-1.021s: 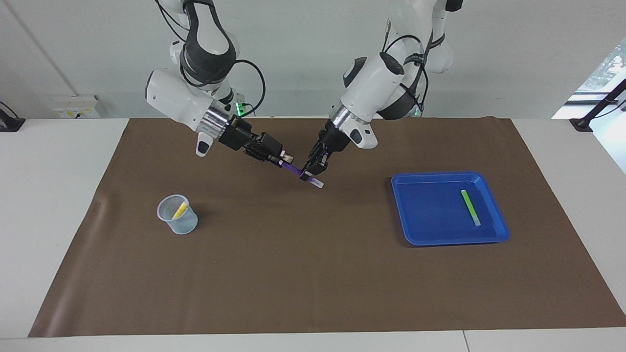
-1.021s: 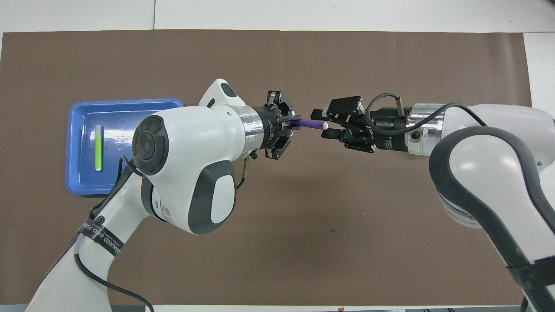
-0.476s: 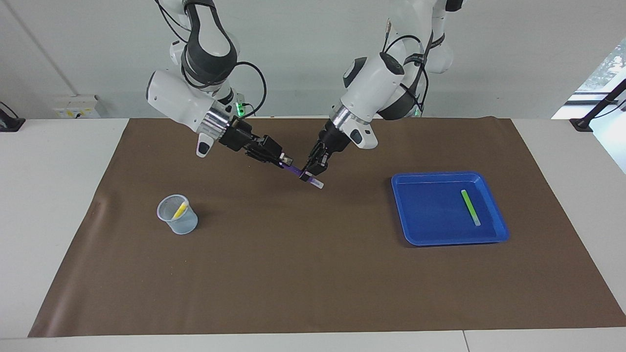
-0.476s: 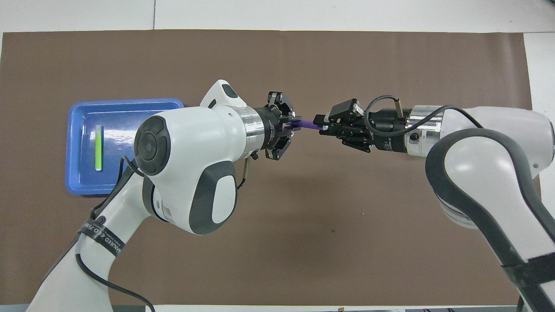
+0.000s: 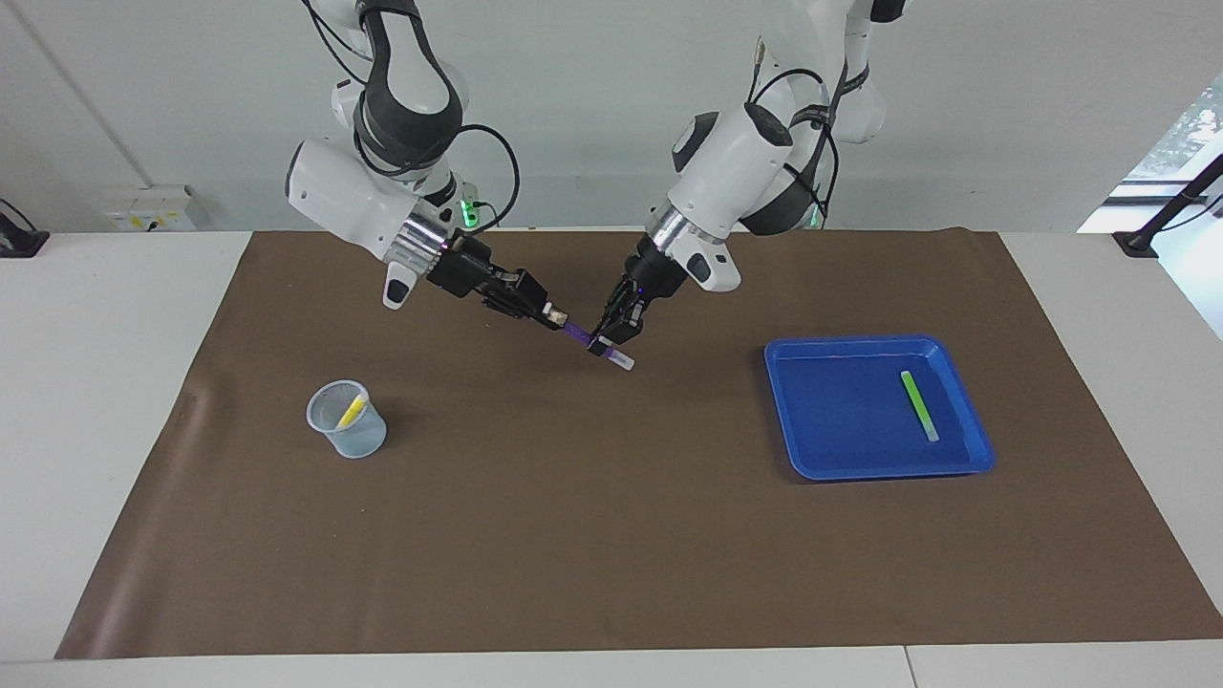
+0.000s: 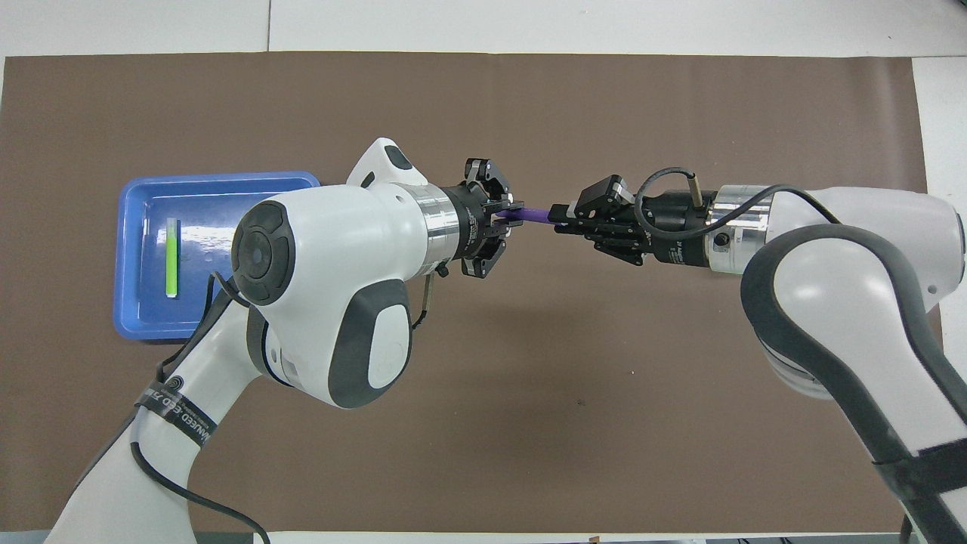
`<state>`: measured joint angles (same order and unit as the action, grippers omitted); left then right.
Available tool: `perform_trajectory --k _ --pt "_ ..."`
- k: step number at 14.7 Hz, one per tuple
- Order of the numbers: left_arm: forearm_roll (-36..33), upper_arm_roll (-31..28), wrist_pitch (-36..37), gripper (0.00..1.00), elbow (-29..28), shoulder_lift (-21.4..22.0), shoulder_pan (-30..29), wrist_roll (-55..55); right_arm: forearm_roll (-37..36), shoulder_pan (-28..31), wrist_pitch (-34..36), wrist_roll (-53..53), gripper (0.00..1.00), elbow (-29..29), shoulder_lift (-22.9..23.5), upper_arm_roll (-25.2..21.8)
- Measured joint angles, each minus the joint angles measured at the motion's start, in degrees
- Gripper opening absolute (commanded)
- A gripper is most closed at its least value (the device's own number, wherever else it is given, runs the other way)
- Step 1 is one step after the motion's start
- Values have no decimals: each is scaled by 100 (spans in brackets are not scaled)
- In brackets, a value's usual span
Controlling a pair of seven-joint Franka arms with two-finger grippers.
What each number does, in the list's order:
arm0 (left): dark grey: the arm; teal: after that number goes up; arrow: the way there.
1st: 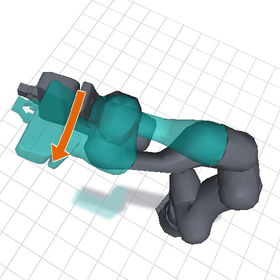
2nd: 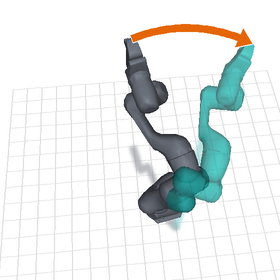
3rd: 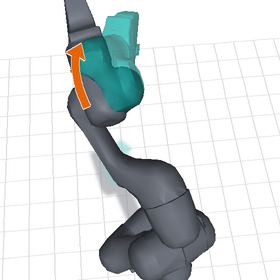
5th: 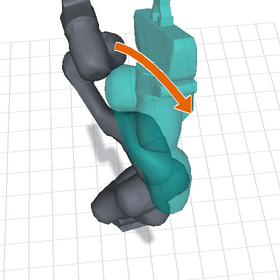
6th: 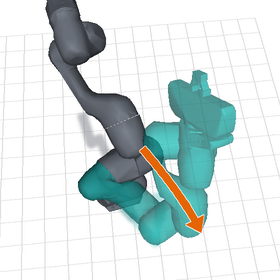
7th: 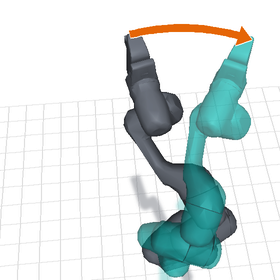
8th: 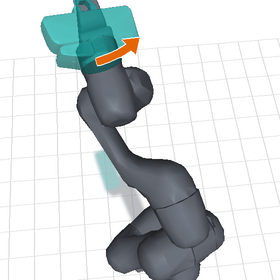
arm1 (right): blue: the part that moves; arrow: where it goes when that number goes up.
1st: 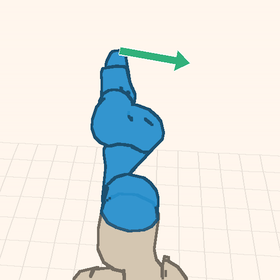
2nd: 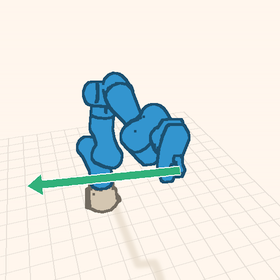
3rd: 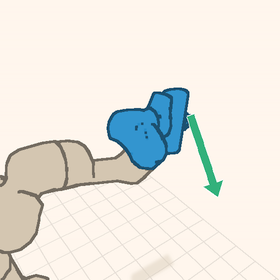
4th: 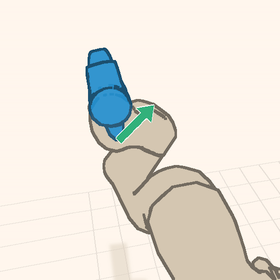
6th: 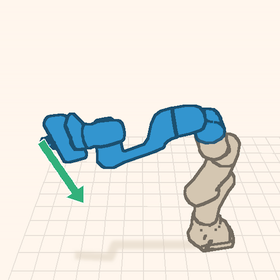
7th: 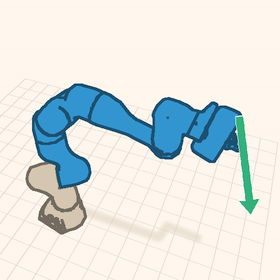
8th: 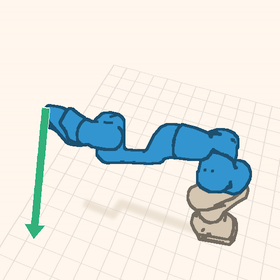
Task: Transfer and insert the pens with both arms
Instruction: 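Insert the purple pen into the cup while the left gripper returns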
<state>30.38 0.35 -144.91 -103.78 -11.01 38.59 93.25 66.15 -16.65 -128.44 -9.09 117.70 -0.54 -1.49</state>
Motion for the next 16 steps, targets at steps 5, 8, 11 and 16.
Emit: perform_trajectory --k 5,8,11,16 --pt "-891 -65 275 100 -53 -11 -137 -486 -12 -14 29 0 0 -19 -3 1" --pt "-929 -93 682 100 -207 8 -548 -2079 -969 233 643 29 0 -216 -7 -12" --pt "-939 -118 958 100 -664 158 -1096 -4320 -2487 773 1845 217 0 -787 -9 -38" --pt "-1330 -149 1190 100 -1485 452 -2287 -7640 -5230 1211 3383 2237 0 -2384 343 -62"
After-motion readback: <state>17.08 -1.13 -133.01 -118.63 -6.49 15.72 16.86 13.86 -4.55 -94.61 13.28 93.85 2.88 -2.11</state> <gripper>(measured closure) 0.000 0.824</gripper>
